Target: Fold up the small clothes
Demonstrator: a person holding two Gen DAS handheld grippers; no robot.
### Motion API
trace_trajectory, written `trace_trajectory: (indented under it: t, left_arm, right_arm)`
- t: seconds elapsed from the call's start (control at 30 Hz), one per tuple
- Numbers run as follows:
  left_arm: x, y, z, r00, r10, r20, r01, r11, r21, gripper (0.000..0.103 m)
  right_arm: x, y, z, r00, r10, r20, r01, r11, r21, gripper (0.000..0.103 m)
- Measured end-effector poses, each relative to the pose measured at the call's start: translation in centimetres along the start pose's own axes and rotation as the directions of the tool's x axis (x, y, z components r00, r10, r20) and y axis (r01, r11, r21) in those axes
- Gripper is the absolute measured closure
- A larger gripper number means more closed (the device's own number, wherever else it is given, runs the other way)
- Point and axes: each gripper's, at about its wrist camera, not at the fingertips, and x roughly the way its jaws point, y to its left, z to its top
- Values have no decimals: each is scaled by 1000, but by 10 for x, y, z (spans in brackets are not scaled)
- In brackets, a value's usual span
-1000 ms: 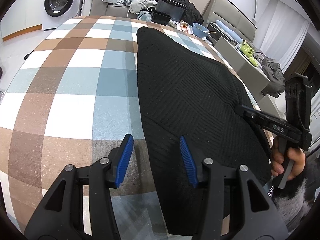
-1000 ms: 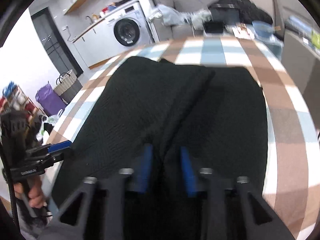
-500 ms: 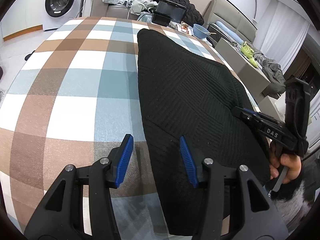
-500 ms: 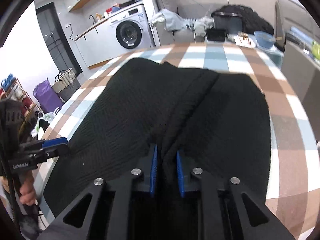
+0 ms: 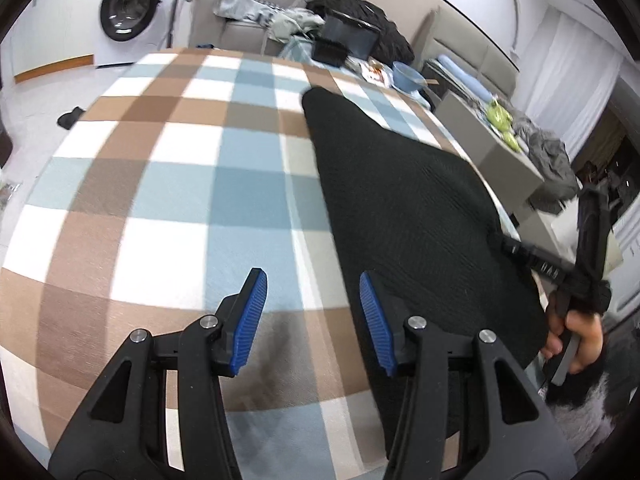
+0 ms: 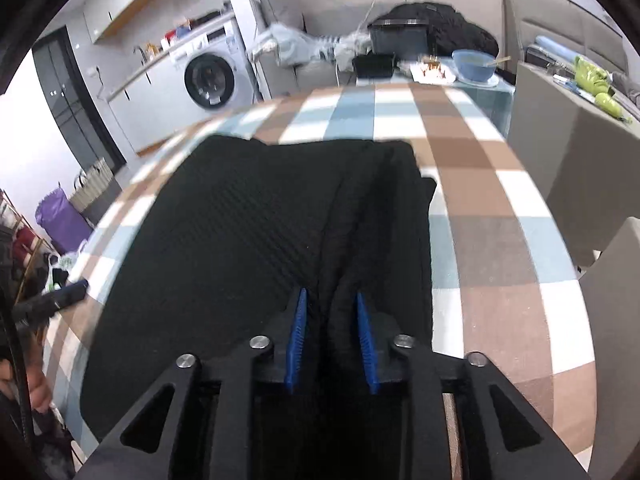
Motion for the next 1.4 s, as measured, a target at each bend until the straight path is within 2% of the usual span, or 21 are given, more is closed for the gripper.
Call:
trace_trajectory:
  t: [0.03, 0.07, 0.13, 0.2, 0.27, 0.4, 0.57, 0.77, 0.8, 0.83, 1.0, 1.4]
  left_arm:
    - [3, -3, -2, 1000, -1, -7, 1, 1000, 16, 58]
    - [5, -6, -2, 1000, 0, -11, 0, 1000, 23, 58]
    - [13, -8, -4, 1000, -8, -25, 8, 1000, 20, 58]
    - [19, -11, -4, 999, -16, -36, 16, 1000, 17, 58]
    - [27, -15, -5, 998, -22, -50, 23, 1000, 16, 58]
    - [36, -24, -7, 997, -31, -66, 34, 999, 42, 58]
    - [34, -28, -10, 998, -27, -63, 31, 998, 52, 58]
    - [34, -36, -17, 997, -51, -52, 55, 994, 90, 58]
    - [35, -37, -19, 997, -52, -51, 57, 993, 102, 59]
    - [36, -38, -20, 997, -56, -50, 61, 992, 109, 66]
    - [37, -28, -19, 997, -54, -56, 58, 996, 63, 67]
    - [11, 12, -11, 999, 36, -11, -35, 999, 4, 67]
  right_arm:
    - [-4, -2, 0, 1000, -6, 8, 6, 1000, 4, 57]
    - [-12, -5, 0, 999, -14, 34, 13, 1000, 17, 52]
    - [-22, -13, -3, 998, -12, 55, 10, 999, 39, 50]
    - [-29, -24, -9, 999, 3, 45, -6, 998, 68, 50]
    - [-30, -35, -16, 998, 58, 26, -60, 994, 93, 50]
    - [-22, -33, -25, 991, 137, -5, -136, 987, 88, 51]
    - [-7, -23, -27, 989, 144, -28, -141, 986, 91, 59]
    - [-4, -13, -29, 992, 118, -39, -117, 992, 45, 60]
    - [-4, -12, -29, 992, 117, -39, -116, 992, 45, 60]
    - [-3, -12, -28, 992, 117, -40, -115, 992, 43, 60]
    - [3, -2, -25, 990, 127, -56, -126, 992, 11, 60]
    - [35, 48, -4, 982, 165, -91, -170, 984, -48, 60]
